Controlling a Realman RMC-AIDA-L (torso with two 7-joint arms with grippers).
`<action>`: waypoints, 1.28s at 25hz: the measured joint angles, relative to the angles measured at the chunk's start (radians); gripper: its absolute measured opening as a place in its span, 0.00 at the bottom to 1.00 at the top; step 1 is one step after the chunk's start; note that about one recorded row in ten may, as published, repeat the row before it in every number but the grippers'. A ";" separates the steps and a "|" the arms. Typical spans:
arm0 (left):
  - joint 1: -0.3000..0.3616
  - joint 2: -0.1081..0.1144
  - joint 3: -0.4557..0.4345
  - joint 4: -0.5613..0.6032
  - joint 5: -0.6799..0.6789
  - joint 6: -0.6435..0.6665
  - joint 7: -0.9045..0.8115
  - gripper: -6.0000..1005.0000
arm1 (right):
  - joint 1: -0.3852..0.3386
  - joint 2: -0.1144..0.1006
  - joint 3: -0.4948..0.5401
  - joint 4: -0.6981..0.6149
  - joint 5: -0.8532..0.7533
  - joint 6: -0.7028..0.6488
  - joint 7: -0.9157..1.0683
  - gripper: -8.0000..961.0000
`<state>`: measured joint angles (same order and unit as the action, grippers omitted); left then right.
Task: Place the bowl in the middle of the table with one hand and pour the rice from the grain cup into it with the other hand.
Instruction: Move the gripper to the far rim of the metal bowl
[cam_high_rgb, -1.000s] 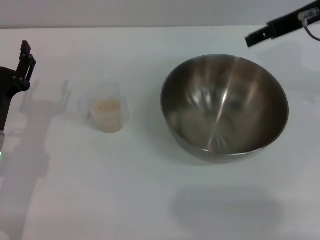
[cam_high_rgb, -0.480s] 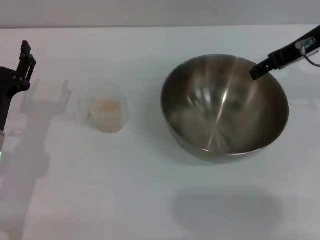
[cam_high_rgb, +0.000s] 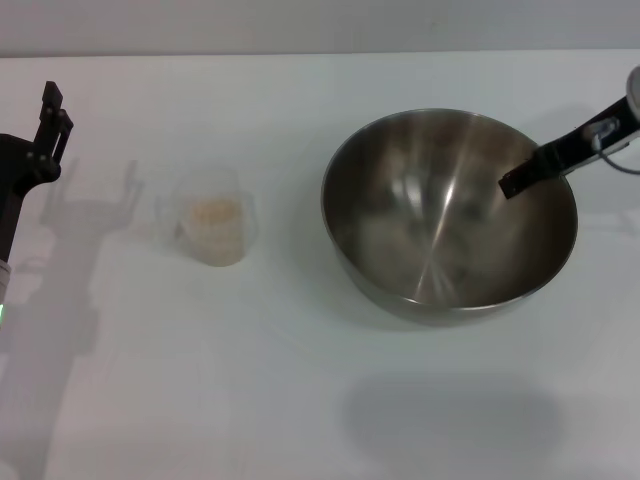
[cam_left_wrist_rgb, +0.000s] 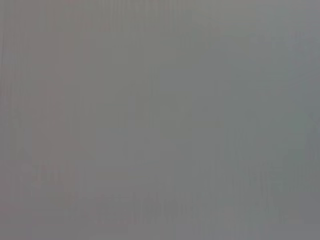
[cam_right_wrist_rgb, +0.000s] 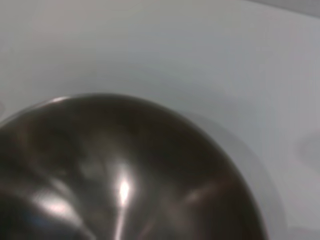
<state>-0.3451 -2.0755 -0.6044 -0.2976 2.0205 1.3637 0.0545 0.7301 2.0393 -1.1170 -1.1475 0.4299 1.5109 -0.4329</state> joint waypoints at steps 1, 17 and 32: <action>0.000 0.000 0.000 0.000 0.000 0.000 0.000 0.74 | 0.002 0.003 -0.001 0.012 -0.003 -0.006 -0.005 0.67; 0.002 0.000 0.000 0.002 -0.002 -0.001 0.001 0.74 | -0.011 0.016 -0.001 0.044 -0.026 -0.071 -0.039 0.43; -0.003 0.000 0.000 0.002 -0.002 -0.002 0.000 0.74 | -0.011 0.016 0.036 0.058 -0.021 -0.116 -0.052 0.04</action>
<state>-0.3484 -2.0754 -0.6044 -0.2960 2.0187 1.3617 0.0547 0.7191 2.0549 -1.0806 -1.0893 0.4091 1.3949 -0.4845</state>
